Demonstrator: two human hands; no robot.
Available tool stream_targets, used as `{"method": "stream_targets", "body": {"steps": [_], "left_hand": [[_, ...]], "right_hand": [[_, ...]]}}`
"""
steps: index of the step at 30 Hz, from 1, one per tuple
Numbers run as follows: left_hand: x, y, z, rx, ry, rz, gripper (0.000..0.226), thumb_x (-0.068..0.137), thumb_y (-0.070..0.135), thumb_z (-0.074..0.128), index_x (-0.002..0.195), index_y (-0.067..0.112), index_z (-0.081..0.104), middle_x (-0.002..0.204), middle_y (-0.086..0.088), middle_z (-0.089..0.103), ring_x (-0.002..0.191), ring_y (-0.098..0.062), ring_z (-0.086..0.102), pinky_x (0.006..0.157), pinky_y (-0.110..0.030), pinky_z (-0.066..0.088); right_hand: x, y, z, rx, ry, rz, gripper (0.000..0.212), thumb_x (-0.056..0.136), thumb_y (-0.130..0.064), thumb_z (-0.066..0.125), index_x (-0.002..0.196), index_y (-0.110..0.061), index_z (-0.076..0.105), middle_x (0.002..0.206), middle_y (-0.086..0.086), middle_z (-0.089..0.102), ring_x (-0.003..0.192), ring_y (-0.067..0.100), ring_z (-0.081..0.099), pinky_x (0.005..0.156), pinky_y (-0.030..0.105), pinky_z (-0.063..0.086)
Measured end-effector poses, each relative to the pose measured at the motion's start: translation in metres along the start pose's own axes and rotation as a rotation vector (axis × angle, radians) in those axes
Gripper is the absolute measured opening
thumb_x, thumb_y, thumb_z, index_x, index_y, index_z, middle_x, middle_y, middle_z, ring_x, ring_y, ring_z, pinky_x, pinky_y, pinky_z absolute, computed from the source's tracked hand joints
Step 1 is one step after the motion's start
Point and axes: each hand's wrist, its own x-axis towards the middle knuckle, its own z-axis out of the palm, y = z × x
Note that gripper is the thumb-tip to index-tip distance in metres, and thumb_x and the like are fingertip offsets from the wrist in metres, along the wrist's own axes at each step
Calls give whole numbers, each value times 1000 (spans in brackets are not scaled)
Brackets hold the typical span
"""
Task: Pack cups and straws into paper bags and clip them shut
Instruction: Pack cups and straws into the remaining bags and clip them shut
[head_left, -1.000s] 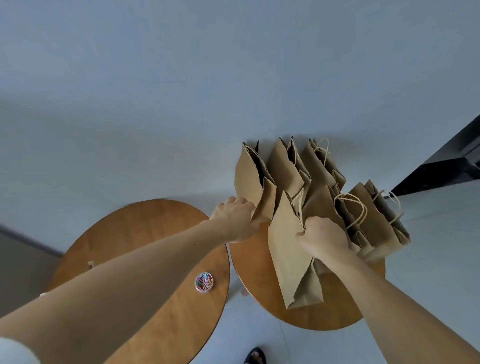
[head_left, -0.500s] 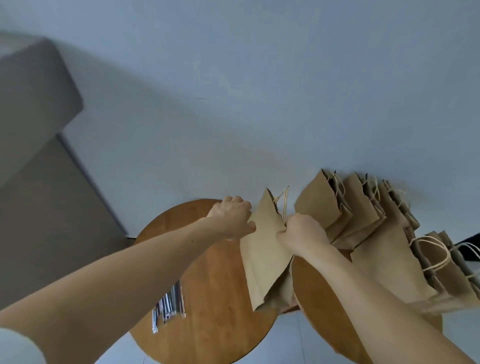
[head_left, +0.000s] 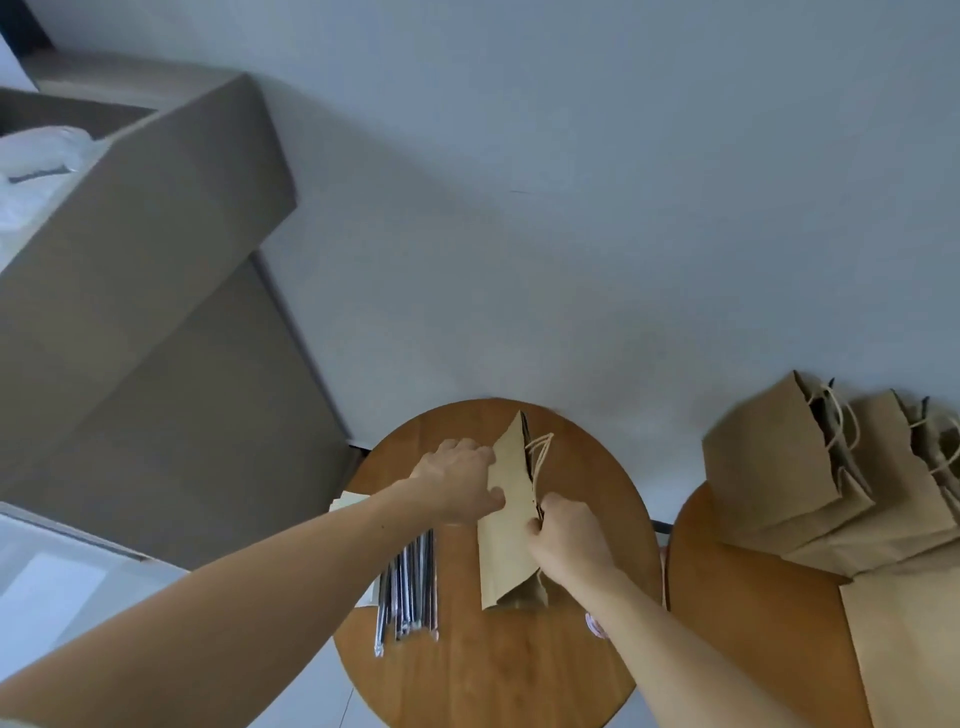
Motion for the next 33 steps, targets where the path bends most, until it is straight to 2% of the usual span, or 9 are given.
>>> {"method": "stream_targets", "body": {"steps": [4, 6, 8, 12, 14, 19, 26, 30, 33], "left_hand": [[5, -2, 14, -38, -72, -21, 63, 90, 48, 53, 146, 23, 41, 146, -4, 44, 134, -27, 40, 106, -49, 41], [7, 0, 20, -36, -75, -31, 64, 89, 48, 54, 146, 22, 40, 147, -4, 44, 133, -27, 40, 106, -48, 41], [9, 3, 25, -34, -82, -38, 68, 89, 51, 56, 147, 22, 38, 147, -4, 44, 133, -27, 41, 106, -47, 41], [11, 10, 36, -38, -109, -48, 74, 85, 58, 58, 145, 20, 38, 144, -5, 47, 131, -28, 43, 106, -49, 40], [14, 13, 39, -57, -110, -60, 75, 86, 64, 53, 143, 17, 41, 140, -6, 51, 127, -28, 47, 102, -45, 44], [22, 25, 40, -126, -45, -160, 55, 89, 62, 51, 121, 17, 52, 103, -2, 60, 95, -23, 61, 80, -38, 53], [33, 24, 50, -227, -37, -324, 28, 94, 41, 52, 106, 17, 61, 90, -2, 64, 83, -19, 67, 80, -34, 58], [40, 15, 55, -205, 10, -395, 18, 99, 32, 51, 101, 17, 62, 83, 0, 62, 74, -16, 63, 68, -27, 53], [40, -7, 51, -155, 70, -471, 14, 98, 25, 56, 108, 16, 59, 85, 0, 60, 74, -16, 61, 69, -26, 54]], "right_hand": [[6, 17, 10, 93, -169, -43, 36, 91, -54, 51, 80, -19, 50, 75, -2, 61, 65, 14, 58, 55, 29, 44], [11, 26, 4, 114, -209, -76, 49, 86, -70, 47, 91, -22, 56, 75, -9, 61, 67, 8, 60, 53, 24, 42], [17, 32, -2, 103, -202, -92, 57, 84, -76, 46, 103, -24, 58, 74, -13, 59, 68, 3, 58, 53, 21, 38], [24, 40, -6, 78, -157, -151, 51, 89, -70, 46, 105, -23, 57, 73, -16, 56, 66, 1, 56, 52, 18, 35], [26, 40, -2, 119, -162, -149, 37, 94, -59, 51, 104, -24, 57, 76, -13, 58, 67, 3, 56, 53, 19, 38], [34, 41, 8, 162, -137, -26, 9, 92, -34, 57, 95, -25, 56, 75, -8, 64, 65, 7, 61, 52, 23, 45], [48, 39, 1, -68, -41, 33, 27, 89, -55, 58, 95, -28, 60, 74, -13, 59, 58, 2, 53, 46, 19, 33], [53, 42, -8, -199, -8, 45, 21, 93, -46, 58, 99, -26, 58, 76, -11, 60, 56, 4, 53, 44, 19, 33], [51, 58, -20, -233, 17, 105, 25, 92, -39, 62, 111, -24, 54, 80, -10, 57, 59, 6, 52, 44, 18, 33]]}}
